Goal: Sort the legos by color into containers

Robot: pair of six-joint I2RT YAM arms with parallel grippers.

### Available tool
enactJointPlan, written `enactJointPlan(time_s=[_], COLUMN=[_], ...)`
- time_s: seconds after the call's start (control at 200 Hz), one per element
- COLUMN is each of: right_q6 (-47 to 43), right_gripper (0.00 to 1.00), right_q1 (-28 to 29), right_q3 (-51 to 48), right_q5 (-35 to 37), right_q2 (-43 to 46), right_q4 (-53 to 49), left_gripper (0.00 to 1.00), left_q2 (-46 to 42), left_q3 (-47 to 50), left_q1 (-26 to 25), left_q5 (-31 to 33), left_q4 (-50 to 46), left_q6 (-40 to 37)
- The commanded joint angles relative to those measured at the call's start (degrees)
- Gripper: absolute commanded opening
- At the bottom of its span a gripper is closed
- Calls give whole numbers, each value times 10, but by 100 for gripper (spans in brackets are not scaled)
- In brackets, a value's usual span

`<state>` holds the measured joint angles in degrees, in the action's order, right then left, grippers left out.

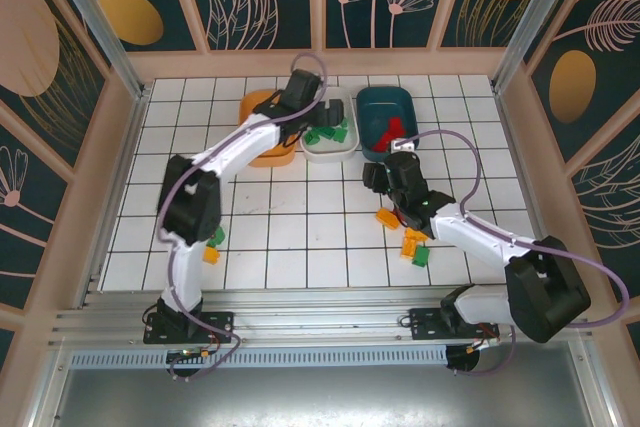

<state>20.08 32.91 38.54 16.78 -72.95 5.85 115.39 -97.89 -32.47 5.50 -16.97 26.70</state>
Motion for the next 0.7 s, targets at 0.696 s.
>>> enactJointPlan(time_s=[0.696], right_q6=[99], right_gripper=[65], right_q1=[-82], right_q3=[-25], right_q5=[-61], right_q2=[-24], right_q4=[-158], left_gripper=[99], left_q2=[-452], left_q3=[653], left_q1=[6], left_q5=[42], left_q4=[254], left_q6=[198])
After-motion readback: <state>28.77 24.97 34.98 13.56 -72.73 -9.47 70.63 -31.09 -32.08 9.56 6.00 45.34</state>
